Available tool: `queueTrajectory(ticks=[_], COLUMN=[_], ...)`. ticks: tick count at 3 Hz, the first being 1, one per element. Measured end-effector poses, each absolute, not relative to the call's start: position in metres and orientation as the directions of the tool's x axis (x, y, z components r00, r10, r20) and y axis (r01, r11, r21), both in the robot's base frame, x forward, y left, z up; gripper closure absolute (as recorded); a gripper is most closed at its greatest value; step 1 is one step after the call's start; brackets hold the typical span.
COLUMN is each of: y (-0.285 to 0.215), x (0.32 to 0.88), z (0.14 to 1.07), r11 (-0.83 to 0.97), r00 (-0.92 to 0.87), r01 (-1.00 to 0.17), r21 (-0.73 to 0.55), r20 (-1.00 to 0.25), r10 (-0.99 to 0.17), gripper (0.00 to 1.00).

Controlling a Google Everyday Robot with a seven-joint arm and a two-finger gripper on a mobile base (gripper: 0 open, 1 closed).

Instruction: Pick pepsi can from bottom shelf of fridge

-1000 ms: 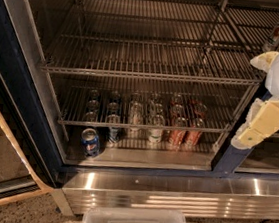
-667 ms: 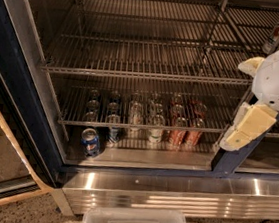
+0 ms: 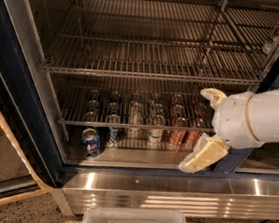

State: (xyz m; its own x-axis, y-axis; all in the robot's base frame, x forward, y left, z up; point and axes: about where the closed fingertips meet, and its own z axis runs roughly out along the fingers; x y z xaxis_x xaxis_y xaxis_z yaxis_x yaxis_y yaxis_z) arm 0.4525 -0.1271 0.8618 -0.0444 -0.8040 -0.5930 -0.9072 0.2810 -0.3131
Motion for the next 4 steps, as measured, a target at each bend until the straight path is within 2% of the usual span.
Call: queueTrajectory(ticks=[1,2,3,4], y=[-0.113,-0.114,-0.101,-0.08], x=[0.465,0.465,0.466,0.465], z=[0.879,0.879,0.867,0.82], r11=[0.305,0.307,0.277,0.295], r00=[0.0,-0.002,0.021,0.029], r01=[-0.879,-0.878,-0.89,-0.898], r21=[-0.368,-0.367,-0.363,-0.326], r20=[-0.638,-0.639,-0.639,-0.714], r10=[-0.77,-0.77,-0.769,-0.7], gripper=[0.0,0.0,0.0,0.0])
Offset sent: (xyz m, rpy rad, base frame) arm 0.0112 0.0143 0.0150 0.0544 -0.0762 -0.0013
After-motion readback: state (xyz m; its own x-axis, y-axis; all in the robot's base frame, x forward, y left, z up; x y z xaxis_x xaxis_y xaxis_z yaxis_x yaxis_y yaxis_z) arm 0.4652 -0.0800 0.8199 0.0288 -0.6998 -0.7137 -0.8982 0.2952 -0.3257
